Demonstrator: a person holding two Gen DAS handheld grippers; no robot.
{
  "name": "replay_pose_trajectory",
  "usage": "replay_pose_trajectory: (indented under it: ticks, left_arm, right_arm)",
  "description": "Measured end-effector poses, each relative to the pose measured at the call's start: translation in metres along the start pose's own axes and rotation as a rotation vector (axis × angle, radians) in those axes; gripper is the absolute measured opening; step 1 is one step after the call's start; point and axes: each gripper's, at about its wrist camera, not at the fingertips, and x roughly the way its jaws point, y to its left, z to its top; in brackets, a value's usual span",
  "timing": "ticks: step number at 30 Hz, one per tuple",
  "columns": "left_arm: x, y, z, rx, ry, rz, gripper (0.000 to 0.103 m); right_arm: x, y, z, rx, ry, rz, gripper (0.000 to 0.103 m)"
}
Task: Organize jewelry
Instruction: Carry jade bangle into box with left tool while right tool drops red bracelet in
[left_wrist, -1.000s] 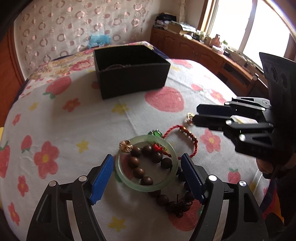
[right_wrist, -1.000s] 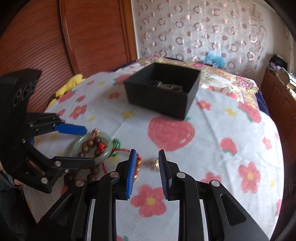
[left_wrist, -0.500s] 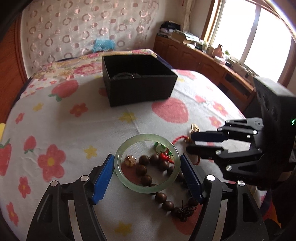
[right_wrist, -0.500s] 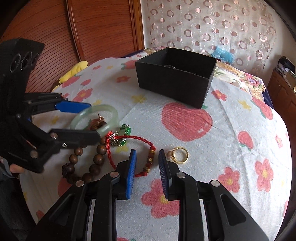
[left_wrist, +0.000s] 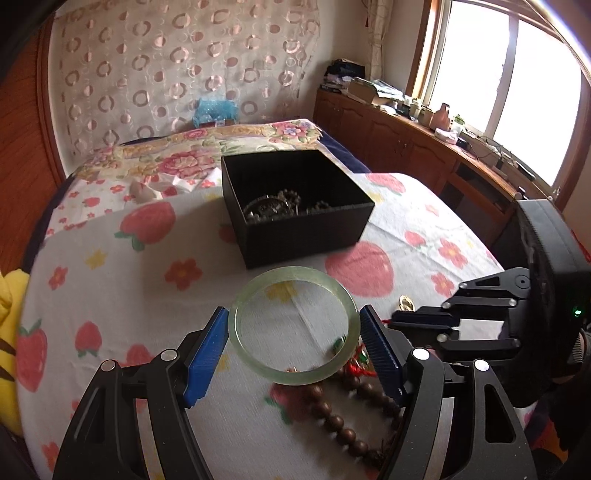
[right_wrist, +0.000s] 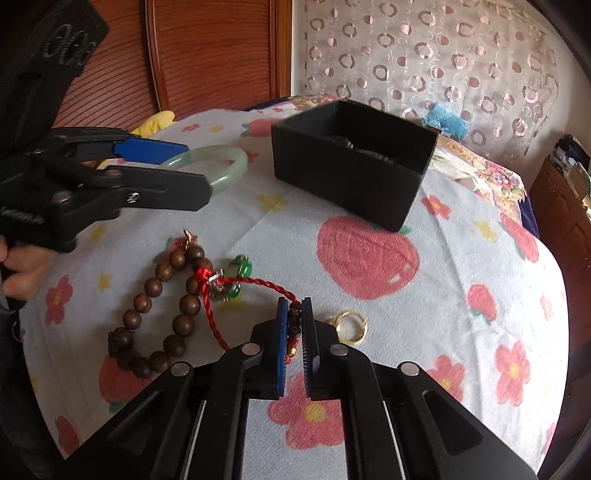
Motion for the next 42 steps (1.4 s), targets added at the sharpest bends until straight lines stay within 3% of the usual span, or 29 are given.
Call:
replay_pose_trajectory:
  ticks: [10,16,30,34,42]
  left_arm:
    - [0.008,0.005,0.040,0.031,-0.041,0.005,0.069]
    - [0.017,0.006,0.065,0.049,-0.060,0.007,0.069]
    - [0.066,0.007,0.090,0.071,-0.004,0.018,0.069]
    - [0.064,0.009,0.089,0.064,-0.018,0.013,0.078]
    - [0.045,0.017,0.083,0.038,-0.039,0.026,0.079]
  right_arm:
    - [-0.031,-0.055,0.055,0.057,-0.178,-0.065,0.008]
    - [-0.034,-0.081,0.087,0.079,-0.253,-0.048,0.008]
    - [-0.015,-0.098,0.100,0.078,-0.246,-0.080,0.008]
    - [-0.014,-0.100,0.101,0.076,-0.248,-0.078,0.008]
    - [-0.001,-0.099,0.106,0.087,-0.239,-0.041,0.008]
